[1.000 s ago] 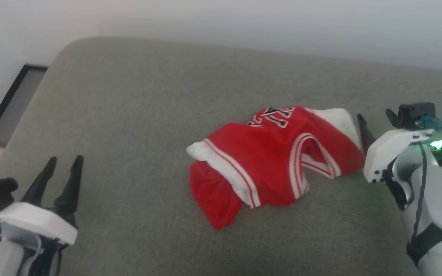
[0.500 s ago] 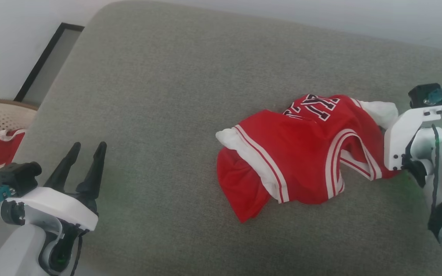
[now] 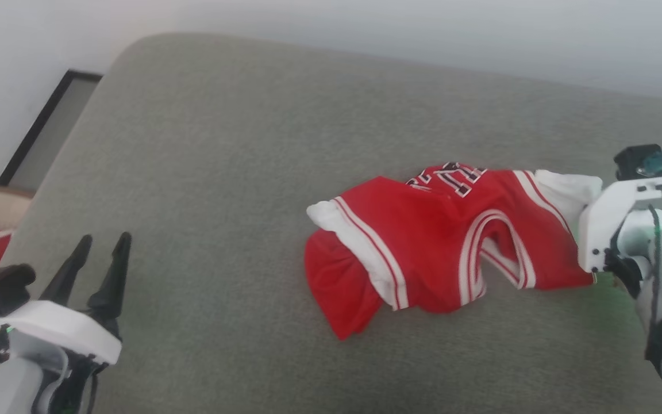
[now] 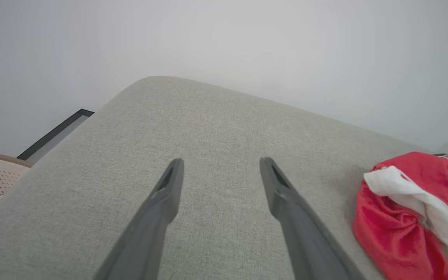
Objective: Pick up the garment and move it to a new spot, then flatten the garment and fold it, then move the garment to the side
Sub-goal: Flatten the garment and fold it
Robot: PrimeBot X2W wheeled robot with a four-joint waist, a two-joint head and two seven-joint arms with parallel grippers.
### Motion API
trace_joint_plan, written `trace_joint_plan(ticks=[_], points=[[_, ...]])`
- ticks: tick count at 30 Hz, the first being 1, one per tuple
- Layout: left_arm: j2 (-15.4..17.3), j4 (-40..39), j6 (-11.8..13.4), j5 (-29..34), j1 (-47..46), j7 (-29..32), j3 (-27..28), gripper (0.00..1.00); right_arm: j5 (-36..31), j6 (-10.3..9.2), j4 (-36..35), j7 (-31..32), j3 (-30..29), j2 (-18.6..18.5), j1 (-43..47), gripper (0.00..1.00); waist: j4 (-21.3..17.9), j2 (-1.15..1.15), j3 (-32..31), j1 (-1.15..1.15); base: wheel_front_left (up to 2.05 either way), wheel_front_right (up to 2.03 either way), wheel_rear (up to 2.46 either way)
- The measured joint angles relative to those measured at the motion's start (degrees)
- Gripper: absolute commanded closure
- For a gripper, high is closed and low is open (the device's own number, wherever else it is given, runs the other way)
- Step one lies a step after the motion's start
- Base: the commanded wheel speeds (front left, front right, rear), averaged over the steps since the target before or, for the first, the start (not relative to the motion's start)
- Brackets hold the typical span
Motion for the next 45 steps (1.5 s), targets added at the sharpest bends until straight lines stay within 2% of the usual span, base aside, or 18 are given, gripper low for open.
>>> trace_joint_plan(ticks=[13,18,19,21,22,33,41,45], points=[[3.2,-4.9,2.6,-1.6,5.7,0.9,2.1,0.00,4.0,-0.01,-6.0,3.5,-2.9,-6.4,8.8,1.00,-8.2,0.00,-4.9,0.00,0.00,0.00,0.00],[3.4,-5.8,2.8,-1.8,5.6,1.6,1.9,0.00,5.0,-0.03,-6.8,4.1,-5.3,-5.0,11.9,1.00,-9.0,0.00,-4.5,0.00,0.00,0.00,0.00],[3.4,-5.9,2.8,-1.8,5.5,1.9,1.8,0.00,5.0,-0.03,-6.4,4.5,-5.8,-4.6,12.2,0.97,-9.0,0.00,-4.4,0.00,0.00,0.00,0.00],[3.4,-5.9,2.8,-2.0,5.3,2.2,1.6,0.00,5.0,-0.03,-5.8,4.4,-6.8,-3.6,12.2,0.61,-9.0,0.00,-4.2,0.00,0.00,0.00,0.00],[3.3,-5.9,2.8,-2.0,5.1,2.5,1.4,0.00,4.9,-0.03,-5.4,4.4,-7.3,-3.3,12.2,0.02,-8.9,0.00,-4.1,0.00,0.00,0.00,0.00],[5.1,-8.4,4.0,-5.3,2.6,11.3,1.0,0.00,2.7,-0.04,-4.8,5.0,-9.0,-1.3,9.3,0.00,-11.1,0.00,-4.0,0.00,0.00,0.00,0.00],[7.9,-13.9,5.3,-8.4,-1.3,21.8,0.2,0.00,1.0,-0.04,-12.8,2.0,-9.3,1.1,7.9,0.00,-15.3,0.00,-3.8,0.00,0.00,0.00,0.00],[9.1,-15.5,6.4,-9.5,-3.9,27.1,-0.7,0.00,-0.1,-0.04,-18.6,-1.8,-9.8,3.9,8.1,0.00,-17.8,0.00,-3.4,0.00,0.00,0.00,0.00]])
